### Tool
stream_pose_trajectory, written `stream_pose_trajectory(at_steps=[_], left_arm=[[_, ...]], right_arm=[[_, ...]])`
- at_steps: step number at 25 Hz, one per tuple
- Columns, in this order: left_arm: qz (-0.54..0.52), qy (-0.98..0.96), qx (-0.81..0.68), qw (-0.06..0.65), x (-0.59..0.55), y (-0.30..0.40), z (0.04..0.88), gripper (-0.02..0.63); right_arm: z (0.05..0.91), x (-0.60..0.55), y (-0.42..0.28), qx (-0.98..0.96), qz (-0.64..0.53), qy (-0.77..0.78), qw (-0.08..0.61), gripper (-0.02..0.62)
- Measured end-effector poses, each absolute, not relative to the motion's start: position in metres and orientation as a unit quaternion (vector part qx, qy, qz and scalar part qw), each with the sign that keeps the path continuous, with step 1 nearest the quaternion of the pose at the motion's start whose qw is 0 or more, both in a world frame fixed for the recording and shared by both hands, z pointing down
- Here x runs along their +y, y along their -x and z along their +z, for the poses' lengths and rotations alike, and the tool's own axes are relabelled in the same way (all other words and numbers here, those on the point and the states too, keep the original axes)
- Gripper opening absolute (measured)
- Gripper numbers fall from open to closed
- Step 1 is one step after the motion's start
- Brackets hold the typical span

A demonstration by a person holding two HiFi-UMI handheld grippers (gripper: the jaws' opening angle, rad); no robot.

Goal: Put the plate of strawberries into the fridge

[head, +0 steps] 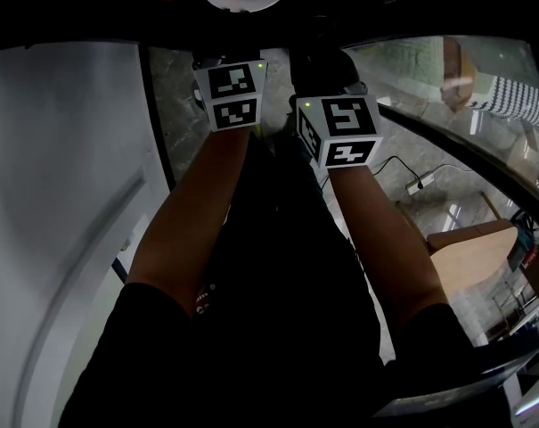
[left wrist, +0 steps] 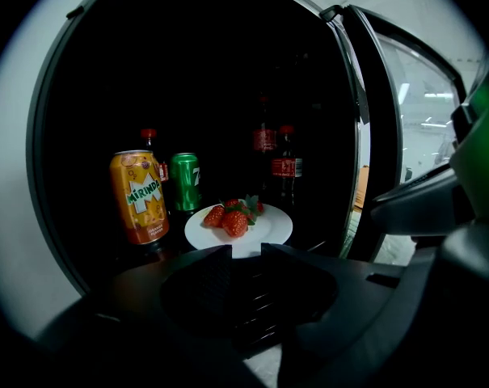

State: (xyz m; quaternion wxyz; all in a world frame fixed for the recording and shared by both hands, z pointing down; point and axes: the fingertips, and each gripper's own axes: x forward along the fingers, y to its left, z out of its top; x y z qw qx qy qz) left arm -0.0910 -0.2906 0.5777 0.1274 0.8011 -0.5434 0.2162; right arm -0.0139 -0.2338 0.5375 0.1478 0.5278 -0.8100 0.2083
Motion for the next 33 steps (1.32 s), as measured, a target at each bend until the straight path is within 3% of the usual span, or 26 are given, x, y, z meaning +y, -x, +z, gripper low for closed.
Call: stream_pose_trajectory(at_steps=[33], left_arm=[[0.149,-0.848,-0.503,0.07,-0.257,0.117,0.487,0.097]], right_arm=[[0.492,-0.231,0.035,-0.798,0.164,-0.568,0.118,0.005]])
